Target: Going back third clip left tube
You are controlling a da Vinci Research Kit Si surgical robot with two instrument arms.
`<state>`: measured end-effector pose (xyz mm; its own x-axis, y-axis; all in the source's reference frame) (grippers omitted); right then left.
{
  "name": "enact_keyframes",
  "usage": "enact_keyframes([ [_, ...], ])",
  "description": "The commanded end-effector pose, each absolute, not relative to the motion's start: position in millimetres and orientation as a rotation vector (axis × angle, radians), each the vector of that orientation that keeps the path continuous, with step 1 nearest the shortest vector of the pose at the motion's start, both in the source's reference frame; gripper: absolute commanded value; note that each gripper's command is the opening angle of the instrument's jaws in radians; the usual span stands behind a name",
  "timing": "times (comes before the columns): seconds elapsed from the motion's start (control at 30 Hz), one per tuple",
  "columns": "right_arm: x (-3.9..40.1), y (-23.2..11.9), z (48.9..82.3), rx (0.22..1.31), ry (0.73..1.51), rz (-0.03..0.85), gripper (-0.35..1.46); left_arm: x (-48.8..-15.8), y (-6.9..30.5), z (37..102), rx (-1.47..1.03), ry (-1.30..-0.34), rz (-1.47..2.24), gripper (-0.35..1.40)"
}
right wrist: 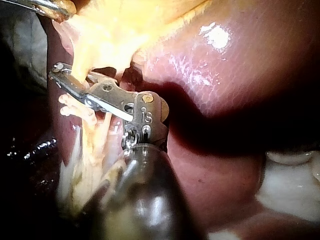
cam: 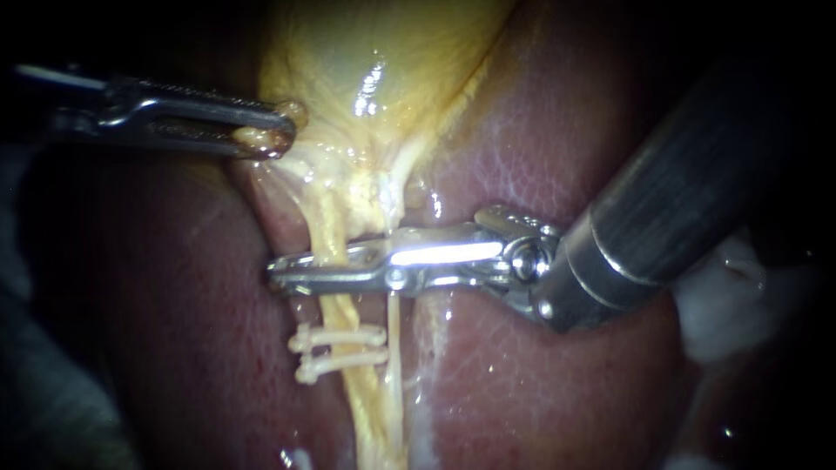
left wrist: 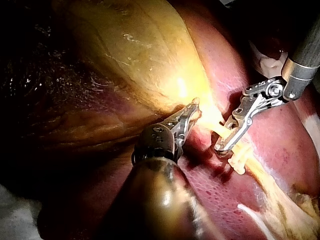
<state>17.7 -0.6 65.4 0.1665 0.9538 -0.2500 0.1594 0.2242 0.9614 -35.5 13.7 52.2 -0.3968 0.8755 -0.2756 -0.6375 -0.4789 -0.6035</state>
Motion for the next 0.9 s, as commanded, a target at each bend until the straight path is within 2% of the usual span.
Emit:
enact_keyframes([
  [0.03,17.9,-0.7,65.3,1.182,1.293,0.798,-0.30,-35.4,13.7,52.2,-0.709,-0.506,1.988,-0.35],
  [0.1,18.3,-0.6,65.4,1.134,1.319,0.768,0.10,-35.4,13.7,52.2,-0.709,-0.505,1.988,-0.35],
  [0.17,18.7,-0.6,65.5,1.110,1.322,0.762,0.34,-35.4,13.7,52.2,-0.709,-0.505,1.988,-0.35],
  [0.2,18.9,-0.6,65.6,1.089,1.319,0.752,0.38,-35.4,13.7,52.2,-0.709,-0.505,1.988,-0.35],
  [0.43,19.2,-1.0,67.0,0.915,1.239,0.735,0.50,-35.4,13.6,52.3,-0.709,-0.505,1.988,-0.35],
  [0.57,17.7,-1.0,66.8,0.830,1.231,0.671,0.50,-35.4,13.6,52.3,-0.709,-0.505,1.988,-0.35],
  [0.67,16.0,-1.3,65.7,0.750,1.239,0.575,0.50,-35.3,13.6,52.3,-0.709,-0.505,1.988,-0.35],
  [0.73,14.7,-1.6,64.6,0.674,1.234,0.477,0.50,-35.3,13.6,52.3,-0.709,-0.505,1.988,-0.35],
  [0.9,10.6,-1.7,60.9,0.524,1.212,0.298,0.50,-35.3,13.6,52.4,-0.709,-0.505,1.988,-0.35],
])
